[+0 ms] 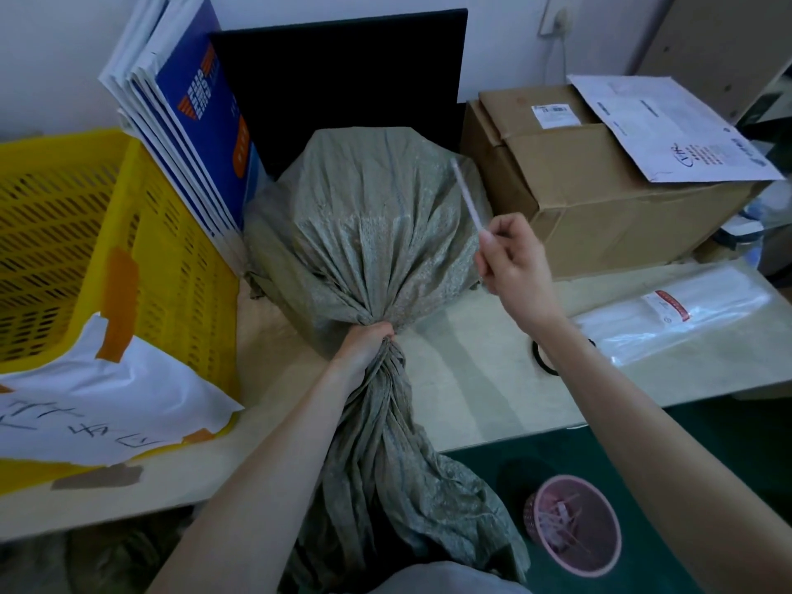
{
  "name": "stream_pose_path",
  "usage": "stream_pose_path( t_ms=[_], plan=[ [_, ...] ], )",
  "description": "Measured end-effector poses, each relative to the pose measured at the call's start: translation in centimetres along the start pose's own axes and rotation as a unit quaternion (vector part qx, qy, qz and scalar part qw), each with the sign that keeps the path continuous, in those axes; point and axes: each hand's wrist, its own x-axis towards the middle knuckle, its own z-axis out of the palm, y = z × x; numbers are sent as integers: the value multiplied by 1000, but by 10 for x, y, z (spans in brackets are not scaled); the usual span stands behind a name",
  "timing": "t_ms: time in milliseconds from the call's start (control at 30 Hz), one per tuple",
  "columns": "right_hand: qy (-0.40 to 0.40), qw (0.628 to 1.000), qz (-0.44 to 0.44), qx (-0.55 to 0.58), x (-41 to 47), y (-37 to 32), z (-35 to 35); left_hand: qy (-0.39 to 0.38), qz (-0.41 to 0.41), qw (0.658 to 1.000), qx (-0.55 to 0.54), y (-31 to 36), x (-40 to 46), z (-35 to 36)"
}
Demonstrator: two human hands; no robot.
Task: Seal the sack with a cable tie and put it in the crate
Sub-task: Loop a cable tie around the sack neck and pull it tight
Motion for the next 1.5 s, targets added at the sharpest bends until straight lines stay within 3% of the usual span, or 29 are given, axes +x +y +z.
stream_pose_path(
  t_ms=[167,400,533,667,1267,1500],
  plan=[
    [-47,988,23,-142,-6,13,1,10,-9,1000,-14,0,-1,-2],
    [-147,963,178,-136,-29,50,-4,7,-22,999,-29,-3,-3,-2],
    [-215,923,282,-152,-35,67,-7,8,-29,999,-39,-2,-3,-2],
    [-227,893,328,-208,-34,82,-4,-3,-21,998,-52,-3,-5,-2],
    [-249,873,298,-296,-9,75,31,31,-12,997,-68,-9,-6,1],
    [-273,884,307,-224,-12,75,41,31,13,997,-64,-10,-9,0]
  ],
)
